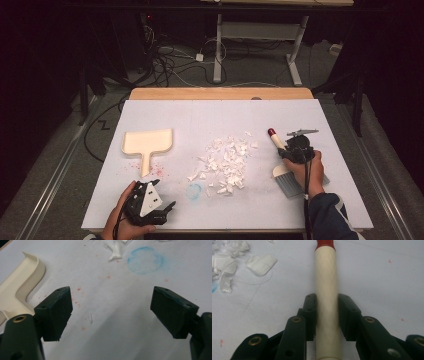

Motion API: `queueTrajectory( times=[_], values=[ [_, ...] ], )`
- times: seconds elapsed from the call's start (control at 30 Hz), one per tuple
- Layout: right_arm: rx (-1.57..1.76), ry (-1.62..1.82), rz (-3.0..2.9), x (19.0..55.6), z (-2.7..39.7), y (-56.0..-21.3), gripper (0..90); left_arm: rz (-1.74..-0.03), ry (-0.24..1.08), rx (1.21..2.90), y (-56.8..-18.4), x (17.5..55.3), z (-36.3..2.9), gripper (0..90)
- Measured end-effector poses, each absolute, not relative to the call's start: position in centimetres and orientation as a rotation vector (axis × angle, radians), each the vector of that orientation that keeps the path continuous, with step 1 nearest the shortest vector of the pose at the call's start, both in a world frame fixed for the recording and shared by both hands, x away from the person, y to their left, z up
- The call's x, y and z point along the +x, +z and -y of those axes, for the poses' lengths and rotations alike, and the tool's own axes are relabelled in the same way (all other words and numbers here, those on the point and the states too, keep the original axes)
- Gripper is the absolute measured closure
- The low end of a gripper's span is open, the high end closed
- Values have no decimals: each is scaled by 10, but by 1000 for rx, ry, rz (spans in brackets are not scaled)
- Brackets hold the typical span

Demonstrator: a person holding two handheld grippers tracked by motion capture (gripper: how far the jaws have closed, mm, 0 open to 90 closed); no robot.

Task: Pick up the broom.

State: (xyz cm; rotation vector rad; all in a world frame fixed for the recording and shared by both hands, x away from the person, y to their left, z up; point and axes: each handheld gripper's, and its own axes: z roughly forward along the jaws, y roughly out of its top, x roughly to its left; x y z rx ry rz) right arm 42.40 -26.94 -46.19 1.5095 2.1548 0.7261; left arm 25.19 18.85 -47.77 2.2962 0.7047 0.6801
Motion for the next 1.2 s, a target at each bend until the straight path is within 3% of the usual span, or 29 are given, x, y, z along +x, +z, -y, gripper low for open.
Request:
queueTrajectory(
  times=[0.33, 0.73, 0.9, 1.2],
  values=[
    [1476, 866, -2078, 414, 279, -446, 709, -712, 685, 2293, -477, 251, -190, 170],
    [1340, 1074, -1925, 379, 296, -390, 709, -741, 648, 2242, -472, 253, -184, 175],
    [1283, 1150, -1894, 364, 292, -374, 710, -762, 611, 2191, -458, 260, -164, 183],
    [1149, 1220, -1905, 341, 262, -354, 710, -635, 520, 2100, -426, 267, -102, 195]
  ],
)
